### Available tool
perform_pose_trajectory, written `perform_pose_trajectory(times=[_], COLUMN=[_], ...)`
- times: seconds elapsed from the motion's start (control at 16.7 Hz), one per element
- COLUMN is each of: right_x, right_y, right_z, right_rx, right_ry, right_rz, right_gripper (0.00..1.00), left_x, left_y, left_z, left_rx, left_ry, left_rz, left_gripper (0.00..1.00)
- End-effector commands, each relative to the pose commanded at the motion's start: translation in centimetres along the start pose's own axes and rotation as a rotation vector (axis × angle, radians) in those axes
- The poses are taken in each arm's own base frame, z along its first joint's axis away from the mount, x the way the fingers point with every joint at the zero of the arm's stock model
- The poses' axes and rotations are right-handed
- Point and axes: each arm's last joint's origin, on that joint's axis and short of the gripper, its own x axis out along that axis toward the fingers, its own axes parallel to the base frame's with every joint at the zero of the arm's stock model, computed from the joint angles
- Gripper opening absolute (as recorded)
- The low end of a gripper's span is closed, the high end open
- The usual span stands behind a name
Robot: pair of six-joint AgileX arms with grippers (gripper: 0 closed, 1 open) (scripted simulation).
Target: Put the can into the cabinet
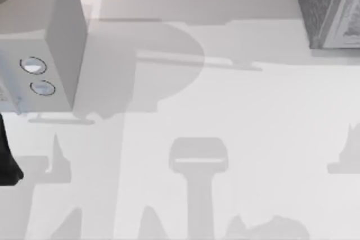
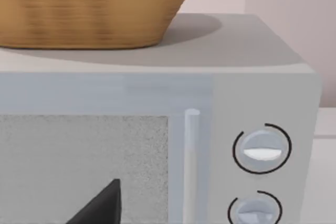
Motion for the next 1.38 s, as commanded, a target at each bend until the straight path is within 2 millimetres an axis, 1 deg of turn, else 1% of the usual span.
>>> perform_pose_trajectory(times=[0.24, 0.42, 0.66, 0.84, 0.96, 1.08, 1.26, 1.38], right_x=[0.5, 1.8, 5.1, 8.4, 10.6, 12.7, 15.3, 16.5], right_y=[0.3, 0.7, 1.4, 2.3, 2.9, 3.5, 4.3, 4.7], right_z=[6.6, 12.1, 19.1, 23.4, 25.6, 27.3, 29.0, 29.6], right_rx=[-0.002, -0.006, -0.008, -0.009, -0.009, -0.009, -0.009, -0.009], right_ry=[-0.027, -0.025, -0.005, 0.013, 0.025, 0.035, 0.046, 0.052], right_rz=[0.001, -0.001, -0.003, -0.004, -0.004, -0.005, -0.005, -0.005], right_gripper=[0.00, 0.00, 0.00, 0.00, 0.00, 0.00, 0.00, 0.00], left_x=[0.0, 0.0, 0.0, 0.0, 0.0, 0.0, 0.0, 0.0], left_y=[0.0, 0.0, 0.0, 0.0, 0.0, 0.0, 0.0, 0.0], left_z=[0.0, 0.0, 0.0, 0.0, 0.0, 0.0, 0.0, 0.0], left_rx=[0.000, 0.000, 0.000, 0.000, 0.000, 0.000, 0.000, 0.000], left_ry=[0.000, 0.000, 0.000, 0.000, 0.000, 0.000, 0.000, 0.000], left_rz=[0.000, 0.000, 0.000, 0.000, 0.000, 0.000, 0.000, 0.000], left_gripper=[1.00, 1.00, 1.00, 1.00, 1.00, 1.00, 1.00, 1.00])
